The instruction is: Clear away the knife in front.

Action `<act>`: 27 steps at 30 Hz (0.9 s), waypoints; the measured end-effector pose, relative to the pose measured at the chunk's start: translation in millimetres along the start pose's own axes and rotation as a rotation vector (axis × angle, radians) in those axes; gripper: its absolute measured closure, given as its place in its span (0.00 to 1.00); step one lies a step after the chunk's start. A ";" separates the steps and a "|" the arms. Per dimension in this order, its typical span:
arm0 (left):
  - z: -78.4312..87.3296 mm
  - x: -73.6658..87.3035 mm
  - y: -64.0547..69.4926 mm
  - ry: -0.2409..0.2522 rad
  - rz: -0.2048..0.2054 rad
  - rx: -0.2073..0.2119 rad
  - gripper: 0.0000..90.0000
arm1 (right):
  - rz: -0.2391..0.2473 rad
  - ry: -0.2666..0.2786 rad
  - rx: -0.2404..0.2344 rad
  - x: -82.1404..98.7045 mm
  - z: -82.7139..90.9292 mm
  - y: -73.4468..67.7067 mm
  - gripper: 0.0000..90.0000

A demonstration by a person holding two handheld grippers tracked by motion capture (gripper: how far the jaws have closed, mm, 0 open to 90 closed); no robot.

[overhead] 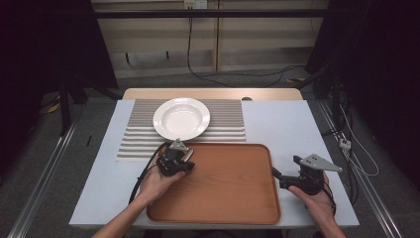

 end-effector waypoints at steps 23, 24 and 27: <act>10.6 5.4 -13.2 -0.052 0.013 -0.098 1.00 | -0.003 -0.003 -0.004 0.5 -0.1 0.6 0.08; 10.9 5.8 -13.3 -0.051 0.019 -0.095 1.00 | -0.004 -0.002 -0.003 0.4 0.0 0.9 0.08; 12.7 7.2 -15.8 -0.054 0.023 -0.102 1.00 | -0.005 -0.003 -0.004 0.6 -0.2 0.7 0.08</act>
Point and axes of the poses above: each handheld gripper's, and its own axes: z roughly backward along the jaws, x roughly out of its underside, y roughly to its right, the point moved 6 cm from there along -z, roughly forward along the jaws
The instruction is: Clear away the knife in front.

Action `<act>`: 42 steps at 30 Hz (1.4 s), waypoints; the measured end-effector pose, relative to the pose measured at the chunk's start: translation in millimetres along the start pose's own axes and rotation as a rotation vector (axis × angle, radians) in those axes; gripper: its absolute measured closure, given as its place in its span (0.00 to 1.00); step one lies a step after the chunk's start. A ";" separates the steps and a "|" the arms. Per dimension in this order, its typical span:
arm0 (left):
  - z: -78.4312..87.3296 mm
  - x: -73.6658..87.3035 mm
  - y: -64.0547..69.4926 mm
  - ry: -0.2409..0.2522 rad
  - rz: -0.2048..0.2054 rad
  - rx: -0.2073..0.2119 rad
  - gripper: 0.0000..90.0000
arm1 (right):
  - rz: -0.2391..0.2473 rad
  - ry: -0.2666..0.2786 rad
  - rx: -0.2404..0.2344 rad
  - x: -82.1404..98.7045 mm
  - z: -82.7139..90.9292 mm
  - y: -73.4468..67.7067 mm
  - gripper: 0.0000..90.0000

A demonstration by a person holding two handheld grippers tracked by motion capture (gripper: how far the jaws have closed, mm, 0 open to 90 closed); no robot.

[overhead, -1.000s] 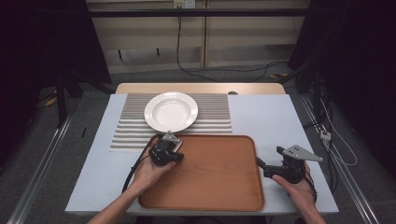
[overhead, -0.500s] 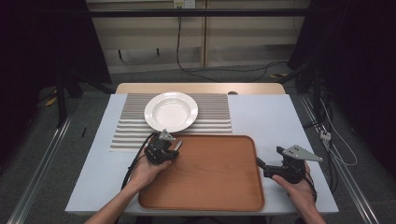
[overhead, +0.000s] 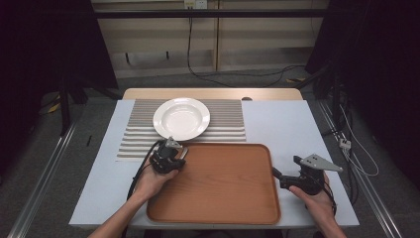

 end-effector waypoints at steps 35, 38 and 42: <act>11.5 11.6 -16.0 -0.029 0.055 0.004 1.00 | -0.004 -0.005 0.009 -0.1 -1.2 0.4 0.08; 11.8 11.8 -16.7 -0.033 0.058 -0.009 1.00 | -0.003 -0.003 0.011 0.2 -0.1 0.8 0.08; 12.2 12.0 -17.8 -0.033 0.053 -0.010 1.00 | -0.004 -0.001 0.013 0.3 0.8 1.7 0.08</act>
Point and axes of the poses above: each handheld gripper's, and its own axes: z roughly backward along the jaws, x roughly out of its underside, y roughly to its right, the point moved 6 cm from there along -z, roughly forward along the jaws
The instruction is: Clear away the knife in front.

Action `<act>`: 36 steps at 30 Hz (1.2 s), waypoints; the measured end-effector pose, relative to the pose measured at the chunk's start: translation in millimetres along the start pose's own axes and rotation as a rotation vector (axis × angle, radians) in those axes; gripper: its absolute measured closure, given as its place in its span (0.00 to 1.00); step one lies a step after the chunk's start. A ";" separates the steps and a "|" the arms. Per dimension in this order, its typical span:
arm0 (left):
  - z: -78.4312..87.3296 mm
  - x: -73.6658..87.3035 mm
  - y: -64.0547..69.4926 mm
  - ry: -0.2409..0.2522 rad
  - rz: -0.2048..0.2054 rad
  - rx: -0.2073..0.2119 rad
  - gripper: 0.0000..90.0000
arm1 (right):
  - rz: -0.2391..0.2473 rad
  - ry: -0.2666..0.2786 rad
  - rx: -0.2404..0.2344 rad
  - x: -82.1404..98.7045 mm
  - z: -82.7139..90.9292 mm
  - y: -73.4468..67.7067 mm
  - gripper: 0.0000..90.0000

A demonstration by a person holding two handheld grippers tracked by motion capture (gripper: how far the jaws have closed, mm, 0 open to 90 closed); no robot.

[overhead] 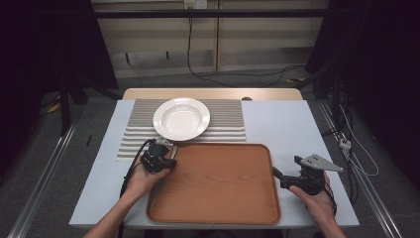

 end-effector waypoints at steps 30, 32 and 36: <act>7.0 9.2 -9.1 0.002 0.025 -0.012 1.00 | 0.005 -0.004 -0.002 -0.4 -0.8 -1.0 0.08; 7.1 9.9 -9.9 0.005 0.042 0.000 1.00 | 0.004 -0.002 -0.002 -0.5 -0.7 -1.2 0.08; 7.7 10.7 -10.3 0.009 0.047 0.001 1.00 | 0.002 -0.003 -0.002 -0.6 -0.8 -1.0 0.08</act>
Point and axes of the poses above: each handheld gripper's, and its own axes: z roughly backward along the jaws, x roughly out of its underside, y roughly to its right, the point moved 6 cm from there along -z, roughly forward along the jaws
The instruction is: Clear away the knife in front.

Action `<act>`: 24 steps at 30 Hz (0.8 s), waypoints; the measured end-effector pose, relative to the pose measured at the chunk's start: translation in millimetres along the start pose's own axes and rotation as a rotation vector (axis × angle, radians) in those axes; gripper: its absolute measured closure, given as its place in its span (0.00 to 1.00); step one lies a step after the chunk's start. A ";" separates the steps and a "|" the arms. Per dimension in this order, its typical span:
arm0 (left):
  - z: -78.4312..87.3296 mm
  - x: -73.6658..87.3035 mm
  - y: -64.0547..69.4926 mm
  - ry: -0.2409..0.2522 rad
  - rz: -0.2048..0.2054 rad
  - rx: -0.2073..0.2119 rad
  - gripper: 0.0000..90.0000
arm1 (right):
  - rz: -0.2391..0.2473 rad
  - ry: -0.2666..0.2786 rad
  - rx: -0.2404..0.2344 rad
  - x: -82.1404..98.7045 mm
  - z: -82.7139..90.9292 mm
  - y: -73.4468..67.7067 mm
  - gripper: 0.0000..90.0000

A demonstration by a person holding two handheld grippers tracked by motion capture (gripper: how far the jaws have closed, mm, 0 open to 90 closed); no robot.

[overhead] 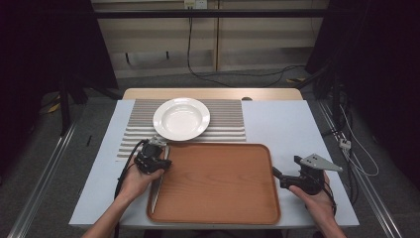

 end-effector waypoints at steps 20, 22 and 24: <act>12.4 -10.6 1.7 0.148 0.028 -0.020 0.70 | 0.001 0.001 0.000 -0.3 -0.5 0.1 0.08; 15.5 -13.2 0.4 0.177 0.028 -0.054 0.56 | 0.000 0.002 0.001 -0.3 -0.6 0.4 0.08; 18.1 -15.0 -0.8 0.188 0.029 -0.059 0.40 | -0.002 0.002 0.001 -0.3 -0.9 0.8 0.08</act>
Point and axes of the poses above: each handheld gripper's, and its own axes: z roughly backward along the jaws, x roughly out of its underside, y roughly to its right, the point moved 6 cm from there along -z, roughly forward along the jaws
